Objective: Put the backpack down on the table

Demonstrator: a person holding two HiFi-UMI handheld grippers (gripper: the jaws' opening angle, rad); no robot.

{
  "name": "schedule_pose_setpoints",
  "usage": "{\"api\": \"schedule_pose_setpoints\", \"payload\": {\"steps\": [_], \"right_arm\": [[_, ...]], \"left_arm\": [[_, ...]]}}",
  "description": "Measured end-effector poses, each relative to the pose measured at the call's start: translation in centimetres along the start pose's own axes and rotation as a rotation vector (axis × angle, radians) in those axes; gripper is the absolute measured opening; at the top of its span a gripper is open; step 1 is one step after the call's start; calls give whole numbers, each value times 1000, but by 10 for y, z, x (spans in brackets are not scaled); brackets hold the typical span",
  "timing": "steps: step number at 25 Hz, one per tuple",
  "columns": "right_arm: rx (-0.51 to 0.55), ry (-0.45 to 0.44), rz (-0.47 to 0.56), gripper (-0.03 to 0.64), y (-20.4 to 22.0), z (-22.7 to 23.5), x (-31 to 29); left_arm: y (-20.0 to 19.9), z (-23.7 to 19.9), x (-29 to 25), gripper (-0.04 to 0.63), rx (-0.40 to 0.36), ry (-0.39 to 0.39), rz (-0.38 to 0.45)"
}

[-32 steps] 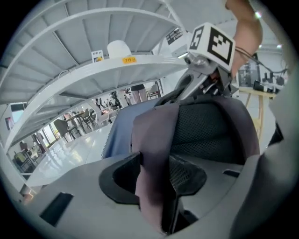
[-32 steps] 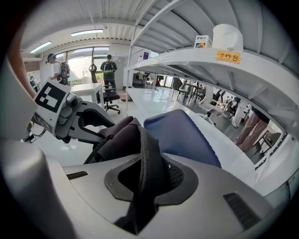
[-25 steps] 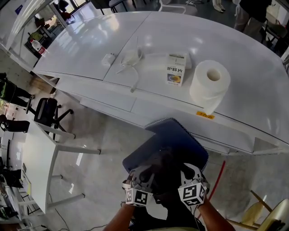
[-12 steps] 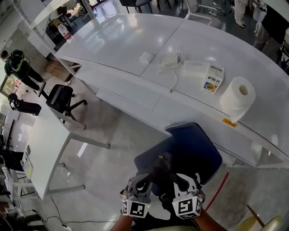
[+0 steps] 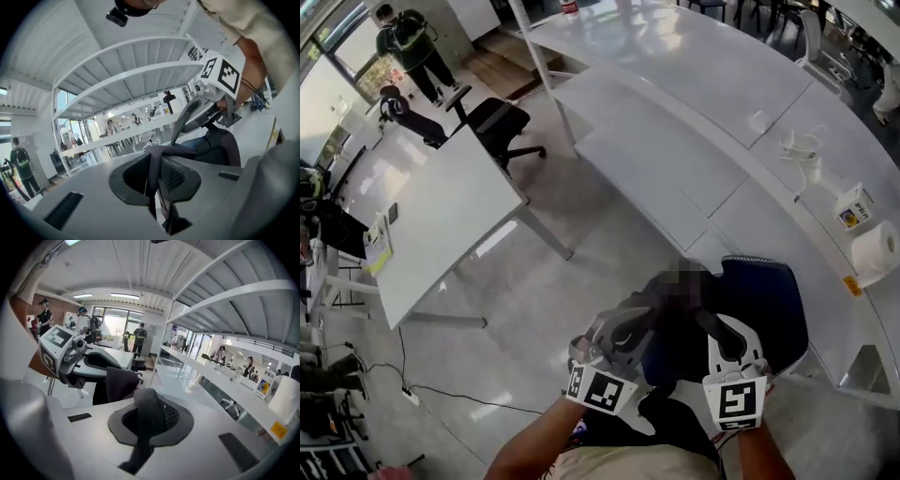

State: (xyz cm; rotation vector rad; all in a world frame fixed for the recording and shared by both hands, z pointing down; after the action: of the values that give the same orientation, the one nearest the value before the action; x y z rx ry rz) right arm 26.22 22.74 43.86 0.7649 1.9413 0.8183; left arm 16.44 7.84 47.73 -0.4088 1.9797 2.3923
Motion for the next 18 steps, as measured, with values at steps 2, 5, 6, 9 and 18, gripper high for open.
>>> {"api": "schedule_pose_setpoints", "payload": {"steps": [2,5,6,9,18], "right_arm": [[0,-2,37,25,-33,-3,-11],[19,-17,84,25,-80,-18,-31],[24,-25,94,25,-94,-25,-38],[45,-64,132,25,-136,-47,-62],[132,-187,238,25,-270,-132,-130]], "left_arm": [[-12,-31,16,52,-28,-21,27],[-25,-77,46,52,-60,-56,42],[-28,-91,57,52,-73,-69,42],[-32,-131,89,52,-109,-116,39],[-26,-247,204,52,-137,-276,43]]}}
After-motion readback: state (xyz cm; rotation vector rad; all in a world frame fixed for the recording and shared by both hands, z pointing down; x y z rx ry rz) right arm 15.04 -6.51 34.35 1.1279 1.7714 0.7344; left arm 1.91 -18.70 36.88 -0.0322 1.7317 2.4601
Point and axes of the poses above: the fingertips, and each gripper's own axes: x backward along the fingers, z to its right, y out of its underside, the point moved 8 cm from there along x, backward along the fingers, and after that the axes turned 9 degrees about x, right-handed, at the moved point
